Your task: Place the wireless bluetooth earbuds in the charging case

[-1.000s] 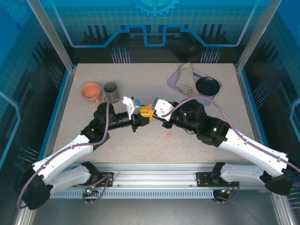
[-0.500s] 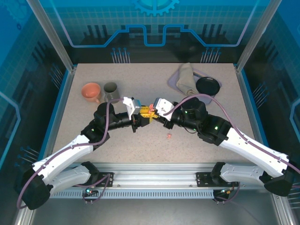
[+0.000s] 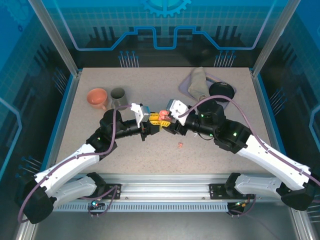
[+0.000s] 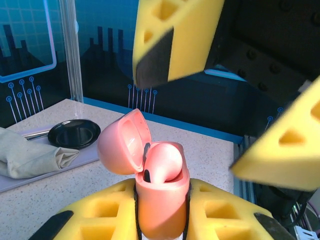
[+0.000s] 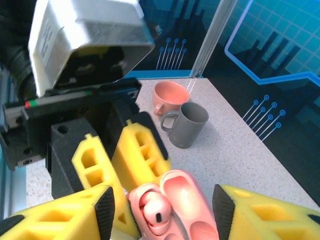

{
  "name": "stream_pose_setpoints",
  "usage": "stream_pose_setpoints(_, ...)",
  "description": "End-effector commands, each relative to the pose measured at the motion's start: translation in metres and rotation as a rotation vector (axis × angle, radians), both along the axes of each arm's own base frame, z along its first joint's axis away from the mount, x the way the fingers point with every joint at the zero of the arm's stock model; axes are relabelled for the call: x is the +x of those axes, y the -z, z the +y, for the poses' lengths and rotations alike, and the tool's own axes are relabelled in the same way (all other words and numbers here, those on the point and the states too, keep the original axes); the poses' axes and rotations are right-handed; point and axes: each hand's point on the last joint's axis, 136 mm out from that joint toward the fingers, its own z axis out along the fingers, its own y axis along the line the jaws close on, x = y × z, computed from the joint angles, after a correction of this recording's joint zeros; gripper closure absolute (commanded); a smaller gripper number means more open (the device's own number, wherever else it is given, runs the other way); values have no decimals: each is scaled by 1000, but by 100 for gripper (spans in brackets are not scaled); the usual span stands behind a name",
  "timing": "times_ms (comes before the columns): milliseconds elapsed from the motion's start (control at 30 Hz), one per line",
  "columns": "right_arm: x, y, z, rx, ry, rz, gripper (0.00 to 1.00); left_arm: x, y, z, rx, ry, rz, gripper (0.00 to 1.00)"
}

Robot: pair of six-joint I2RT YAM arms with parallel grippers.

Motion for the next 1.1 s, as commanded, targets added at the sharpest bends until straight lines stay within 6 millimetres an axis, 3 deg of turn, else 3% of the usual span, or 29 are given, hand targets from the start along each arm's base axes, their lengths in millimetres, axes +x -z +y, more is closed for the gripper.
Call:
stream_pose_setpoints(0,2,-33,-21,92,67,15,33,-4,-24,2,-42,1,-84,100)
stream_pose_setpoints(233,7,-45,-64,188,193,79,19,-5,-26,4,-46,-12,-98,100)
stream_pose_setpoints(333,11,-39,-86,209,270,108,2,-5,-28,7,-47,-23,-107,100)
stream_pose_setpoints(433,18,-23,-108,217,366,161,0,-6,-30,11,-43,-41,-119,100)
stream_pose_setpoints(533,27,1,-130,222,493,264,0,-9,-32,16,-40,-62,-136,100)
stream_pose_setpoints(633,31,32,-138,211,561,387,0,-13,-37,22,-42,-77,-156,100)
stream_pose_setpoints(867,29,121,-122,94,569,706,3,-22,-41,32,-33,-92,-177,100)
stream_pose_setpoints(1067,27,201,-105,-59,568,957,25,-27,-42,35,-31,-92,-181,100)
